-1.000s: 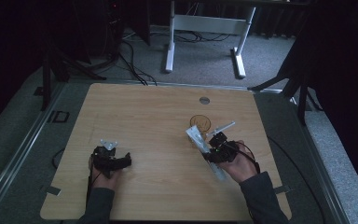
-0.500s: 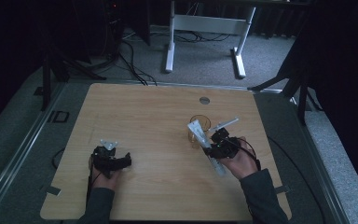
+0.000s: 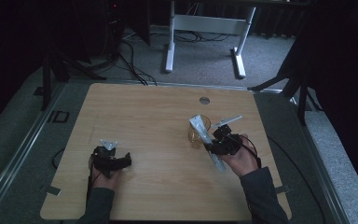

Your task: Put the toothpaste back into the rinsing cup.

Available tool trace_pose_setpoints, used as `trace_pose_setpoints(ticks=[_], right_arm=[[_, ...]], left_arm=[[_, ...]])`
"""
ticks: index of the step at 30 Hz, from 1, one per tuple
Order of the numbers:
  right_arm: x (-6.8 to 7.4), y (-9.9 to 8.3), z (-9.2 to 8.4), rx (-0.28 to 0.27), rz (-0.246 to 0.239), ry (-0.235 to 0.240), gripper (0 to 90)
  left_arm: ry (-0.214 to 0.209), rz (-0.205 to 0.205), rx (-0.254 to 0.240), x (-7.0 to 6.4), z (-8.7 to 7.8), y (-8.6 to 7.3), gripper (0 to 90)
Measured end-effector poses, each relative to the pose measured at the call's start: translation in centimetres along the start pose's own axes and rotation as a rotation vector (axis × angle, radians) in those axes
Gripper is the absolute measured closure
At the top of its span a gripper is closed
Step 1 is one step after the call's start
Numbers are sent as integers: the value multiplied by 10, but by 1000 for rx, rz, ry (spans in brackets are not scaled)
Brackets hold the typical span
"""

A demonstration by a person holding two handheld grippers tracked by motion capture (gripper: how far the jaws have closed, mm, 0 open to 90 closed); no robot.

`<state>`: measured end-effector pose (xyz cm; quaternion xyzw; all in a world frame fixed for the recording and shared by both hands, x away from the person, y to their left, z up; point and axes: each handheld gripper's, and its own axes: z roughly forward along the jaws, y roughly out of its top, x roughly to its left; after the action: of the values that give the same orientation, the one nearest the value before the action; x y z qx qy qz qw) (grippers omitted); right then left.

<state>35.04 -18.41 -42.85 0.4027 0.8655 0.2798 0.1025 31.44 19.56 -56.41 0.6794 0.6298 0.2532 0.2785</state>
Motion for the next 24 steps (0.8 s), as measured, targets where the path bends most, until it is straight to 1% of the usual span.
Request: trace_pose_setpoints(ticks=[12, 24], right_arm=[[-4, 2, 0, -19, 19, -2, 724], [-7, 9, -5, -48, 30, -8, 724]], left_arm=[[0, 0, 0, 0, 0, 0, 86], [-1, 0, 0, 0, 0, 0, 86]])
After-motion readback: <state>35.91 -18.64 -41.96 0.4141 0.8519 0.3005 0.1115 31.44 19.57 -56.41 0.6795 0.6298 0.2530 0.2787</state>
